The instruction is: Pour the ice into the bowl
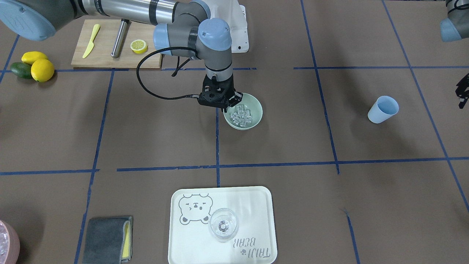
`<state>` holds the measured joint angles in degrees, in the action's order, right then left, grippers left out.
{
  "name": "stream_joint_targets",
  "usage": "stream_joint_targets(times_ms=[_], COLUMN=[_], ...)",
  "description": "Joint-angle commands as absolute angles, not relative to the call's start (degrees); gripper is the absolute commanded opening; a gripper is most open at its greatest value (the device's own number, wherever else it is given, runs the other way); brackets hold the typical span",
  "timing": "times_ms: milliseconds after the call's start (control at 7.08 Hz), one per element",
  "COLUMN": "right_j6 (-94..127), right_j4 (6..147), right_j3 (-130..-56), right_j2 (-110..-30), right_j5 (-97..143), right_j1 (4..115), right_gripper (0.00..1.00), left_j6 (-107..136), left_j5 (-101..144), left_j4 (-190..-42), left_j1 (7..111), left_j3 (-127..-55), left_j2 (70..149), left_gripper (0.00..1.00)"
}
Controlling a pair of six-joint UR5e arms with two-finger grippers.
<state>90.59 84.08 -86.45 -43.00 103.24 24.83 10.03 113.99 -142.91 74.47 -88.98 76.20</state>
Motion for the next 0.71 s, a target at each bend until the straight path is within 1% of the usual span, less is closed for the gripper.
stream_joint_targets(times_ms=[0,141,283,424,565], right_j6=[90.1,89.2,84.7,79.1,72.3], right_j4=[83.5,83.2,83.1,78.4,69.8], right_j3=[-99.3,-106.7,-111.7,-113.4,-112.9], right_j2=[-53.0,-60.8,-67.3,-75.2,-84.5], right_j5=[106.1,107.7,109.9,114.0,118.9], right_j1=[28.8,31.4,34.7,39.1,44.6], right_gripper=[0.00,0.00,0.00,0.00,0.00], left_j6=[9.9,10.0,10.0,9.9,9.9], left_j5=[114.1,114.1,114.1,114.1,115.2], left_j4=[-143.0,-142.9,-143.0,-143.0,-143.1], left_j1=[74.4,74.4,74.4,74.4,74.4], left_j3=[-89.0,-88.9,-89.1,-89.2,-89.5], left_j2=[76.2,76.2,76.3,76.4,76.4], left_gripper=[1.00,1.00,1.00,1.00,1.00])
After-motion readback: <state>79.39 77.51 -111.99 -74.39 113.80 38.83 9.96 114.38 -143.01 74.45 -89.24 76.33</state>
